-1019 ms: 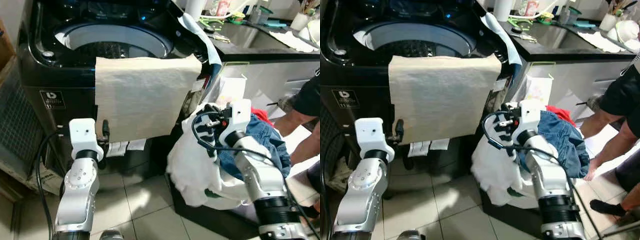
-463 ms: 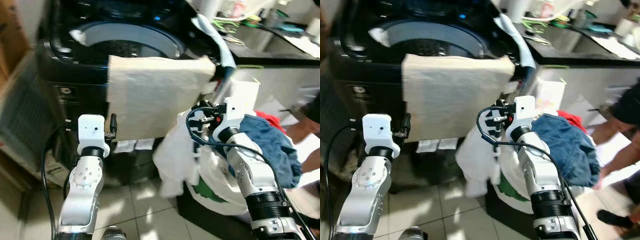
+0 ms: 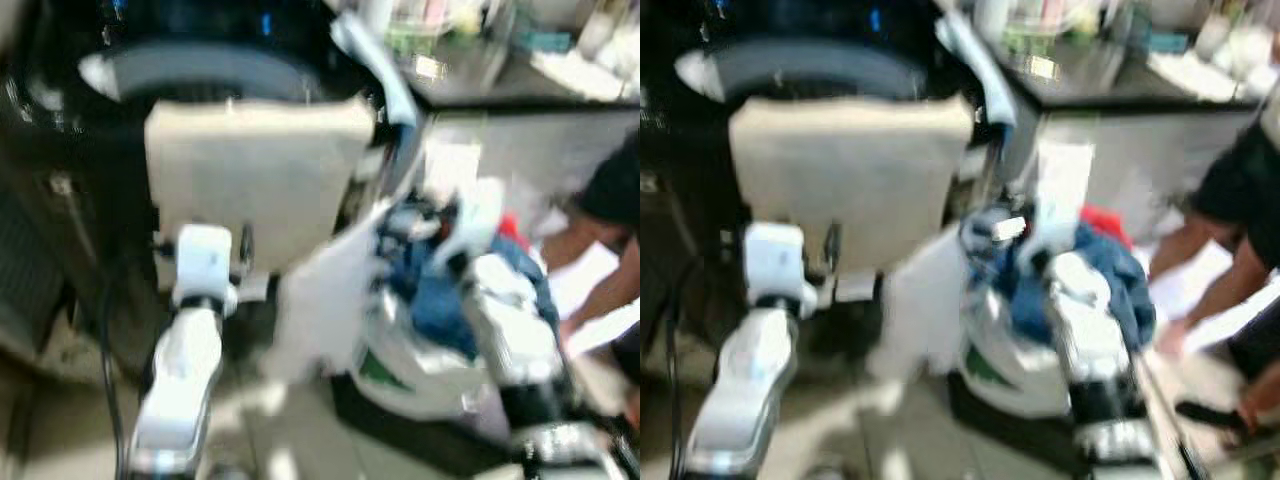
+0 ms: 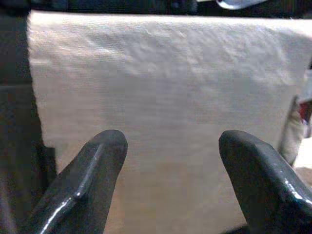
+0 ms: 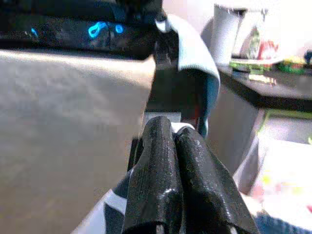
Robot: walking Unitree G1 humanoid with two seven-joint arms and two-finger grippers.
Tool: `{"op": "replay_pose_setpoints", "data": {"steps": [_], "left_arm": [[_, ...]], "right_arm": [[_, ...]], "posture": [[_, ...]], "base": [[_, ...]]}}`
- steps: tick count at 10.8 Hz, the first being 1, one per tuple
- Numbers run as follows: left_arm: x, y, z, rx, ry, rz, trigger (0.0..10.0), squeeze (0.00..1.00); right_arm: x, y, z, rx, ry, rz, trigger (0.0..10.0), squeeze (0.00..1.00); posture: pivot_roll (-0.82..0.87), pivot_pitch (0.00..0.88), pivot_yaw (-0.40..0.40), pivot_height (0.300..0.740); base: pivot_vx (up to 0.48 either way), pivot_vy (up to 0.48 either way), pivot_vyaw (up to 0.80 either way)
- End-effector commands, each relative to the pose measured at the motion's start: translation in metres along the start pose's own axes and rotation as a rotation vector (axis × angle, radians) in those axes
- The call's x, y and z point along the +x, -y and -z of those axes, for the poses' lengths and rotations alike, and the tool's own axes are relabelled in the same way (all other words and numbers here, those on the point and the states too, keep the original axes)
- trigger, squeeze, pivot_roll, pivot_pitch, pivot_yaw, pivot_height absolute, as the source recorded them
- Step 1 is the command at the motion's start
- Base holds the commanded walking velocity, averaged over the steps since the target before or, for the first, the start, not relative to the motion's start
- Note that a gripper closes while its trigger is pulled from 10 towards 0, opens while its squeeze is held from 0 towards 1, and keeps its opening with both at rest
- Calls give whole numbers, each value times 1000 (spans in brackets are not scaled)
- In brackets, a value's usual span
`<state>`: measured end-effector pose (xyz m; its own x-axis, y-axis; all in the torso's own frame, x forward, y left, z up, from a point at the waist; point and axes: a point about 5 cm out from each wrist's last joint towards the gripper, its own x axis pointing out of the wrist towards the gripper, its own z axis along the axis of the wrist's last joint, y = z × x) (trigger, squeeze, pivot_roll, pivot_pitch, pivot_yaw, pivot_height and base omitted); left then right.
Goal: Clothes washing
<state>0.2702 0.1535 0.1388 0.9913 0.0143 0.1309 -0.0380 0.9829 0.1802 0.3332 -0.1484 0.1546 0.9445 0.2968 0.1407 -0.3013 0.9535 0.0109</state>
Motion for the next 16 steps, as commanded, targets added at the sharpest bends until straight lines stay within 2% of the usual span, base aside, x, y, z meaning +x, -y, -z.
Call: {"op": "replay_pose_setpoints", "data": {"steps": [1,2,4,5,13,16], "left_arm": [[-1,-2,-1,7,8,-8,10000,0],[1,-1,-1,-20,7,-9,10000,0],[1,3,1,17,-2,16,10000,0],[1,5,1,10,2,37,10000,0],[0,11,-5,21,36,93,10000,0],[3,10,-1,28,3,61,10000,0]], "right_arm": [[4,-2,-12,-28,54,-21,10000,0],[4,-3,-8,-25,38,-21,10000,0],[2,-9,-2,-20,28,-39,10000,0],[2,-9,1,-17,21,-41,10000,0],[-1,-14,13,-1,-16,-57,10000,0],[0,-16,14,8,-18,-60,10000,0]], "posture": [[196,0,-133,740],[195,0,-135,740],[194,0,-134,740],[194,0,-134,740],[198,0,-134,740],[196,0,-134,740]], "base": [[0,0,0],[0,0,0],[0,0,0],[0,0,0],[480,0,0],[0,0,0]]}}
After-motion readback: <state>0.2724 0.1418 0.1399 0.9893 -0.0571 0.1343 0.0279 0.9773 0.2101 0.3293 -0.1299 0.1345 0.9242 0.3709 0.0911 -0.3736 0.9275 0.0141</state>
